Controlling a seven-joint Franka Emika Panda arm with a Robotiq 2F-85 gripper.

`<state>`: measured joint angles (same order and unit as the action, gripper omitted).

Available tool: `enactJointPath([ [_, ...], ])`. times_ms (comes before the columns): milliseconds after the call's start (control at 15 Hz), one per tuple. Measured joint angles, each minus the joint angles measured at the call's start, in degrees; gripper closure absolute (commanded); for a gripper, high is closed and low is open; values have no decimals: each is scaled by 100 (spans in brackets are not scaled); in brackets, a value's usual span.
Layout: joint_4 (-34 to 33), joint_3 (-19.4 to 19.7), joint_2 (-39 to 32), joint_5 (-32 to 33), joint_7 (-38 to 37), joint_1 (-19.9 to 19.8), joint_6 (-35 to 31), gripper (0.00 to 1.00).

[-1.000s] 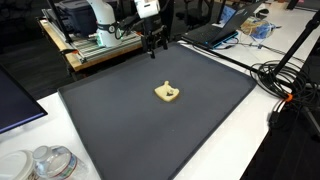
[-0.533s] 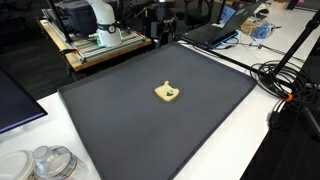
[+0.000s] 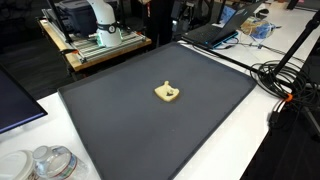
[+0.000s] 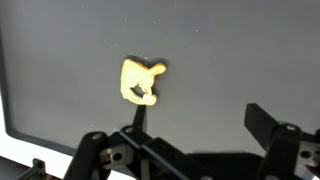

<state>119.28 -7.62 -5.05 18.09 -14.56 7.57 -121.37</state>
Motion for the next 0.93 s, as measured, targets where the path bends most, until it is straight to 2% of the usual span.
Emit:
enactJointPath([
  [267, -773, 60, -617, 5, -1, 14, 263, 0],
  [933, -2407, 571, -2048, -89, 236, -58, 434, 0],
])
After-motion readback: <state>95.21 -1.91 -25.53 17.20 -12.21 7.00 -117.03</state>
